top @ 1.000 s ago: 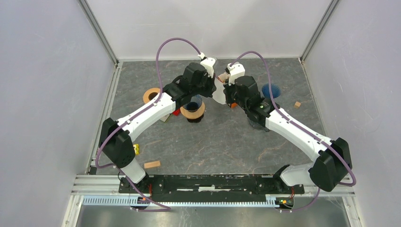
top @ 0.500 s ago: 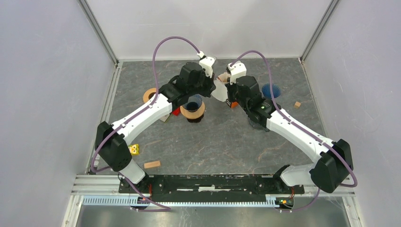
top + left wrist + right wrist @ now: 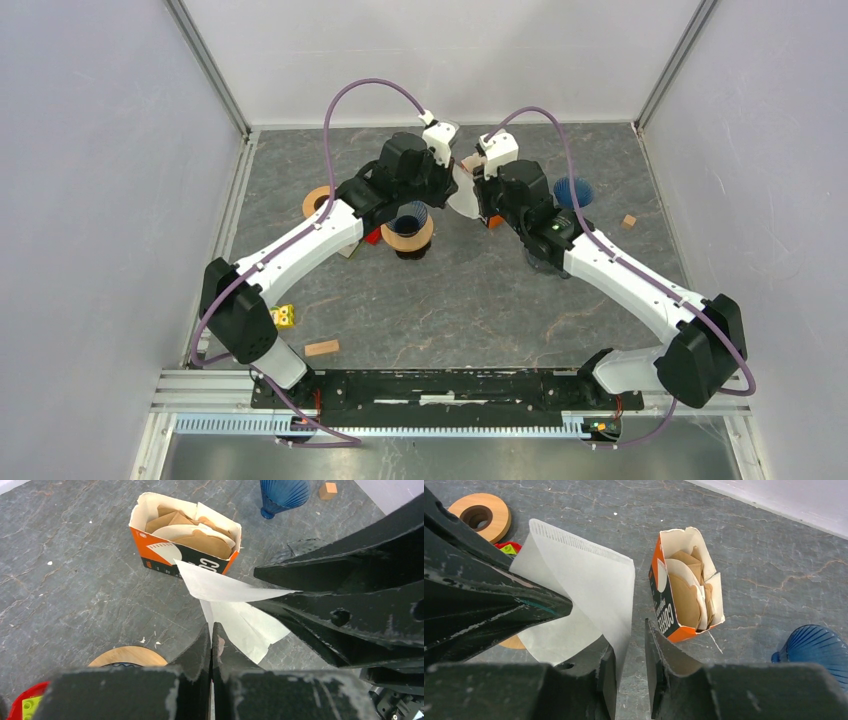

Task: Place the coffee filter in the dripper
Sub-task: Place the coffee filter in the coffee dripper.

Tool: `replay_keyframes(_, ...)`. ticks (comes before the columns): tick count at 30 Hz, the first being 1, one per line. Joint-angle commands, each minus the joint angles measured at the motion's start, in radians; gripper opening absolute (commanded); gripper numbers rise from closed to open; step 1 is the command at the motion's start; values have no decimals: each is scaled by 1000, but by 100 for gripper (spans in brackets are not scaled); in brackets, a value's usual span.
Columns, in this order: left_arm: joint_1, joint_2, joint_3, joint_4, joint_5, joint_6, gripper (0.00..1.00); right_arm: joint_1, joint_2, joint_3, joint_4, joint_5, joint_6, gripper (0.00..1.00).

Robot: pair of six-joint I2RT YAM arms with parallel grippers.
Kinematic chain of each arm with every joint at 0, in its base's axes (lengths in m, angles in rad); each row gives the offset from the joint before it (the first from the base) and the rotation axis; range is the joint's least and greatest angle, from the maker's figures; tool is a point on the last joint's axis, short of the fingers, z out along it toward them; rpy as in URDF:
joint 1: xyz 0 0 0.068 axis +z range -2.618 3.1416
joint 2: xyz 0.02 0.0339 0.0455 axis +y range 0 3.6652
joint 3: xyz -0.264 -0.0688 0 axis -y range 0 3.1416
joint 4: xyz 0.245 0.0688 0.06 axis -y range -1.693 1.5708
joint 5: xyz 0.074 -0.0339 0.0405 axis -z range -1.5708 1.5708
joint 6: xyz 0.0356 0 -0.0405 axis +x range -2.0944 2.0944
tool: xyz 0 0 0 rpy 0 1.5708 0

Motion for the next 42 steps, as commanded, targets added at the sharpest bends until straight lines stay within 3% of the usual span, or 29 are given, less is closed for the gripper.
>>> replay_keyframes(1, -12, -32, 6, 38, 43, 35, 2, 5, 7, 11, 34, -41, 2, 31)
replay_keyframes(5, -17, -33, 8, 38, 45, 40, 2, 5, 24, 26, 27, -62, 2, 28)
replay_keyframes(8, -18, -32, 6, 38, 26, 42, 3, 5, 28, 29, 26, -56, 7, 9)
replay_keyframes(10, -17, -33, 4, 37, -19, 34, 11, 5, 27, 32, 24, -51, 15, 0)
replay_keyframes(16, -17, -5, 6, 41, -49, -75, 45, 5, 34, 59, -17, -31, 92, 0)
replay_keyframes(23, -20, 24, 20, 32, -52, -131, 58, 5, 32, 71, -45, 8, 157, 0)
replay_keyframes(30, -33, 44, 15, 37, -97, -119, 60, 5, 42, 78, -65, -12, 228, 0)
replay_keyframes(42, -50, 80, 32, 42, -126, -64, 50, 5, 25, 68, -78, -23, 273, 0)
